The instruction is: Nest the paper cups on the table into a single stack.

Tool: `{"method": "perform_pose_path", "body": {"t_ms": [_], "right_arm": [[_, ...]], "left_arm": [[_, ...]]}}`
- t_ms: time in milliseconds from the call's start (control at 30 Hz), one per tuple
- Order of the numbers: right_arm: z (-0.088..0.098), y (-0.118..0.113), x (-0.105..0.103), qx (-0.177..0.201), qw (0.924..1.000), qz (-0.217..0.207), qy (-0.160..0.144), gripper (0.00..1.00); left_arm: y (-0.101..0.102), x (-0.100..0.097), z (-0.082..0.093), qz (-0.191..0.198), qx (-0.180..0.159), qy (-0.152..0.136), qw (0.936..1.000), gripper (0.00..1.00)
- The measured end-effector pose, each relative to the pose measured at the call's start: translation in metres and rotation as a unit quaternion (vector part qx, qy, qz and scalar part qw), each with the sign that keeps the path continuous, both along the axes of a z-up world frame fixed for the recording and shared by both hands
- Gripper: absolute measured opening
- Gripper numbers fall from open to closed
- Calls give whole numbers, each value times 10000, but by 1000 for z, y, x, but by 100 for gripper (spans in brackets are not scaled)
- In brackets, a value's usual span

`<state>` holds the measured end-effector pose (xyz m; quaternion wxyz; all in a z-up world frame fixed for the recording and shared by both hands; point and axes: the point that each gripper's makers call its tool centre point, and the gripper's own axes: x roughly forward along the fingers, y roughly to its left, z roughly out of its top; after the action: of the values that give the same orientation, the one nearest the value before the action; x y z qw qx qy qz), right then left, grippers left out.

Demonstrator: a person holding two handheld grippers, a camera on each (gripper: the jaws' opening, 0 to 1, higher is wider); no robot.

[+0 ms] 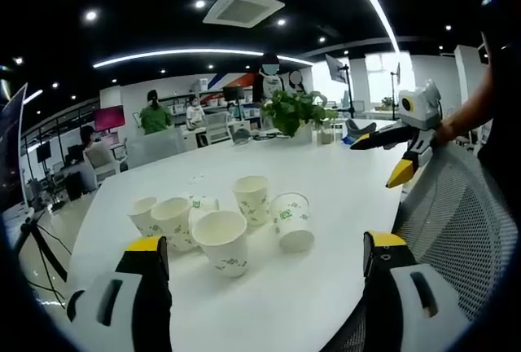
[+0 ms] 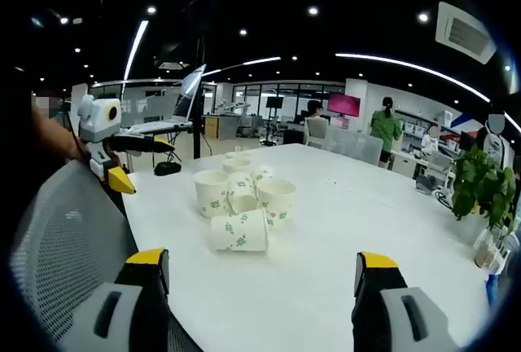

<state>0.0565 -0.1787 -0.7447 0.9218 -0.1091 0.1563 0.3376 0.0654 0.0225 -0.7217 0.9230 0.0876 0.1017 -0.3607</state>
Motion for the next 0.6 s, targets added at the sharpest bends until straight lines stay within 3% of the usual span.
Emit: {"method": "perform_pose_path", "body": {"t_ms": [333,600], "right_arm": [[4,-2,1,193,9998,-72,24,94],[-2,0,-1,87,9999,11,129,94]], "left_arm": [[2,1,2,39,-44,-51,10000,99],[2,0,-1,7,-45,35,10000,99]]}}
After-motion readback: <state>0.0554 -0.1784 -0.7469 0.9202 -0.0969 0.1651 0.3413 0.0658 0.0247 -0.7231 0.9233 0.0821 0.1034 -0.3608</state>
